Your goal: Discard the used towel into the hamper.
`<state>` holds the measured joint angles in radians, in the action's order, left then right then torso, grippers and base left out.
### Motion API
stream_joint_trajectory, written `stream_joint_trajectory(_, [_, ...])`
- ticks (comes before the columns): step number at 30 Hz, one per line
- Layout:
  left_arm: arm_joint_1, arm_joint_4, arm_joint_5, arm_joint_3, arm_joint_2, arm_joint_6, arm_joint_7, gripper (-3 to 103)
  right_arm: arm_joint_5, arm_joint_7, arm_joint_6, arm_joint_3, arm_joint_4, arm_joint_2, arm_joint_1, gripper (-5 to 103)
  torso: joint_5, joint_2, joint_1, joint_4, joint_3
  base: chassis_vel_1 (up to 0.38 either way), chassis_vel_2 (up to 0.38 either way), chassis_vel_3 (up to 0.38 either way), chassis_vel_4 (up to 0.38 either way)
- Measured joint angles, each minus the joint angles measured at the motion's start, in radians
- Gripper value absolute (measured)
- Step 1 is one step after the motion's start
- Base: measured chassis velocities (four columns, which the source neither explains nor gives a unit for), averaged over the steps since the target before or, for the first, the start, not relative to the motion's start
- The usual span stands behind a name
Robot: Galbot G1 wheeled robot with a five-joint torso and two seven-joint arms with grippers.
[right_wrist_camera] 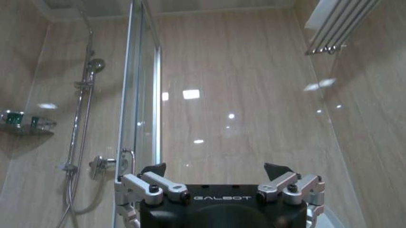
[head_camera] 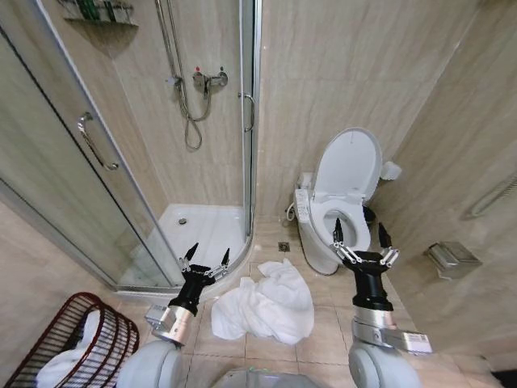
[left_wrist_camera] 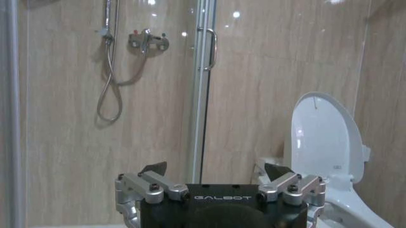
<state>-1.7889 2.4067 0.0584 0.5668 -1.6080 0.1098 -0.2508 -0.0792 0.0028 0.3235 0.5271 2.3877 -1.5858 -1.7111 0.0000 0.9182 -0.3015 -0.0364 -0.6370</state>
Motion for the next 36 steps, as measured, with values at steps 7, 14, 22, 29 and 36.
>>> stream_joint_trajectory(7, [0.000, 0.000, 0.000, 0.000, 0.000, 0.000, 0.000, 100, -0.004, 0.012, 0.009, 0.017, -0.012, 0.031, 0.010, 100, 0.0001, -0.030, 0.013, 0.0001, 0.016, 0.000, 0.000, 0.000, 0.000])
stream_joint_trajectory(14, [0.000, 0.000, 0.000, 0.000, 0.000, 0.000, 0.000, 100, -0.048, 0.006, 0.030, 0.023, -0.003, 0.036, -0.005, 100, 0.0000, -0.066, 0.029, 0.0002, 0.037, 0.000, 0.000, 0.000, 0.000])
stream_joint_trajectory(22, [0.000, 0.000, 0.000, 0.000, 0.000, 0.000, 0.000, 100, -0.030, -0.003, 0.036, 0.020, 0.009, 0.027, 0.001, 100, 0.0000, -0.103, 0.046, 0.0001, 0.057, 0.000, 0.000, 0.000, 0.000])
stream_joint_trajectory(29, [0.000, 0.000, 0.000, 0.000, 0.000, 0.000, 0.000, 100, -0.030, 0.000, -0.002, 0.018, 0.041, 0.019, -0.018, 100, 0.0000, -0.132, 0.058, 0.0002, 0.074, 0.000, 0.000, 0.000, 0.000])
stream_joint_trajectory(36, [0.000, 0.000, 0.000, 0.000, 0.000, 0.000, 0.000, 100, -0.068, 0.004, -0.074, 0.013, 0.063, 0.026, 0.010, 100, -0.0001, -0.161, 0.070, 0.0003, 0.091, 0.000, 0.000, 0.000, 0.000])
